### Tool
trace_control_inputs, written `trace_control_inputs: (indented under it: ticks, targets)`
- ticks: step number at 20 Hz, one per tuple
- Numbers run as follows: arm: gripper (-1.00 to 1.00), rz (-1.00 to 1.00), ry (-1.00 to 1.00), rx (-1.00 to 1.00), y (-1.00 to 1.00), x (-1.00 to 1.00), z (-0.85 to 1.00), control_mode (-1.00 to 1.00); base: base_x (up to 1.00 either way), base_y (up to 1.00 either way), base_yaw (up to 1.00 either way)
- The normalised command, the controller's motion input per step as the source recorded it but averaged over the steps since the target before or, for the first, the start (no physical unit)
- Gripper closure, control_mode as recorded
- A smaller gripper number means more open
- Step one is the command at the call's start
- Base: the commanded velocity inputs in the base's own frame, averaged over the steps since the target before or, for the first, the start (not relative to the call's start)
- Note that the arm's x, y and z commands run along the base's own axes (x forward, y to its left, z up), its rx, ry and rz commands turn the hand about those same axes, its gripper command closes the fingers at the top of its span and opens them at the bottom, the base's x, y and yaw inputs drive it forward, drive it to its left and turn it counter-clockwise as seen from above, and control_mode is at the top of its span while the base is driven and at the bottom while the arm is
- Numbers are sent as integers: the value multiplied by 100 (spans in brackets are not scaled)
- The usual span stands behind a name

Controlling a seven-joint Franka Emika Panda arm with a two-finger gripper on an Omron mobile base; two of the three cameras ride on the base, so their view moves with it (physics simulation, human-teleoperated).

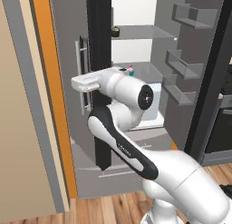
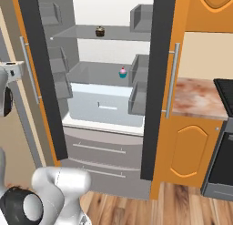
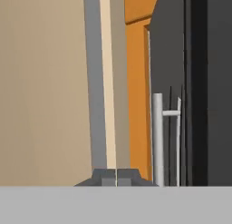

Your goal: Take the cupcakes from the fridge and place them on the empty tray on the dining counter.

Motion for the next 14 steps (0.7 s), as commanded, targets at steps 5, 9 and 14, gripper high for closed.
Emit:
trace_control_inputs:
  ticks: [5,9,14]
  targets:
    - [100,10,28,-3,-100,0,49,-100,0,0,0]
    - [100,11,31,-8,-100,2,7,-100,0,0,0]
    - [100,6,-5,0,-55,4,-8,-100,0,0,0]
